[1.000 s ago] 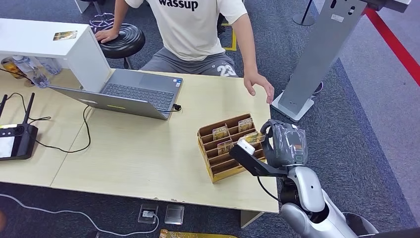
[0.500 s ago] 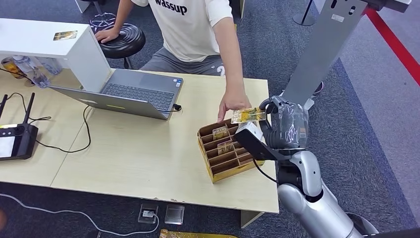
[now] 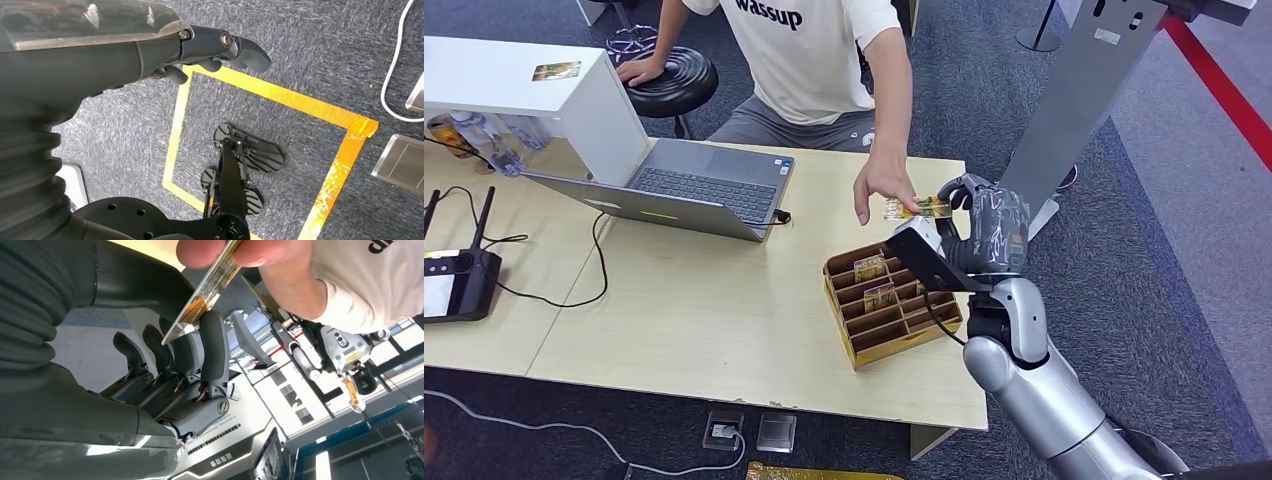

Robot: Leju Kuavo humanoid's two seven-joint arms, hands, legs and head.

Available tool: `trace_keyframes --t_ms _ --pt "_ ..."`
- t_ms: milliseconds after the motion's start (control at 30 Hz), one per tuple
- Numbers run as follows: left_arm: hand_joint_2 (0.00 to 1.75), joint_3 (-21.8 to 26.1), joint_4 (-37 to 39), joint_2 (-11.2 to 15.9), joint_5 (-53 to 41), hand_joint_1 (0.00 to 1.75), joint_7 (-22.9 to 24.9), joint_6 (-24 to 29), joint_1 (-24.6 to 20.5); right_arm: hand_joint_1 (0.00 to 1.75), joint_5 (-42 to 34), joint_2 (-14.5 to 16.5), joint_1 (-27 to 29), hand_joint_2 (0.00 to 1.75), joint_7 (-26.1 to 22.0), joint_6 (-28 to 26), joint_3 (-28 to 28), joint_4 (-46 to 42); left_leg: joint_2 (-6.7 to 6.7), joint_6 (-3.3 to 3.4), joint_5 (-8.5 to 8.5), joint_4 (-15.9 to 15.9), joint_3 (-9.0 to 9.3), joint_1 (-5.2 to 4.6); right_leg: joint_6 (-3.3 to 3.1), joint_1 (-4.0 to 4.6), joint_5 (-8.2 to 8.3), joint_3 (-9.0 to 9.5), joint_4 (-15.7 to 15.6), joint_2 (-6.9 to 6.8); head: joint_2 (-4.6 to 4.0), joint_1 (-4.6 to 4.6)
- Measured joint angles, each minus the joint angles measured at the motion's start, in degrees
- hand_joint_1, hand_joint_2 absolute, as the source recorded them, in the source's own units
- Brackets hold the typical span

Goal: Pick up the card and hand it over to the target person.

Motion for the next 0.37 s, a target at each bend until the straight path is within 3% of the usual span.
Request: trace_keyframes --t_ms 100,133,267,300,367 --pt "1.75 0.10 0.03 0.02 0.39 0.00 -0.46 -0.67 0.02 0.37 -0.63 -0.34 1.31 1.75 -0.17 1.01 -0.36 -2.12 -0.05 0.00 -0.01 0.01 -0.01 0.01 0.00 0.01 -0.02 0.01 0.00 -0.04 0.00 0.00" --pt "1.75 0.24 0.03 0.02 0.73 0.00 -0.51 -0.40 0.04 0.00 -5.86 0.12 2.13 1.75 -2.30 3.18 -1.29 -2.87 -0.05 0.00 -0.01 0.01 -0.01 0.01 0.00 0.01 -0.02 0.01 -0.01 -0.05 0.00 0.00" --pt "0.00 0.27 0.03 0.16 1.74 0.00 -0.02 0.70 0.06 0.00 -34.33 1.31 5.04 1.75 -13.76 14.54 -4.80 -2.94 -0.09 -0.01 0.00 0.01 -0.02 0.02 -0.01 0.02 -0.02 0.00 -0.01 -0.09 0.00 0.00" --pt "0.00 0.17 0.01 0.19 1.88 0.00 0.13 0.74 0.06 0.00 -39.50 1.14 5.77 1.75 -15.52 16.52 -5.17 -2.90 -0.10 -0.01 -0.01 0.02 -0.03 0.02 0.00 0.02 -0.03 0.00 0.00 -0.09 0.00 0.00" --pt "0.00 0.05 -0.03 0.22 2.04 0.00 0.29 0.94 0.06 0.00 -42.59 0.42 6.60 1.75 -16.56 17.05 -4.79 -2.98 -0.11 -0.01 0.01 -0.01 -0.01 0.02 -0.01 0.02 -0.02 0.01 -0.02 -0.11 0.00 0.00"
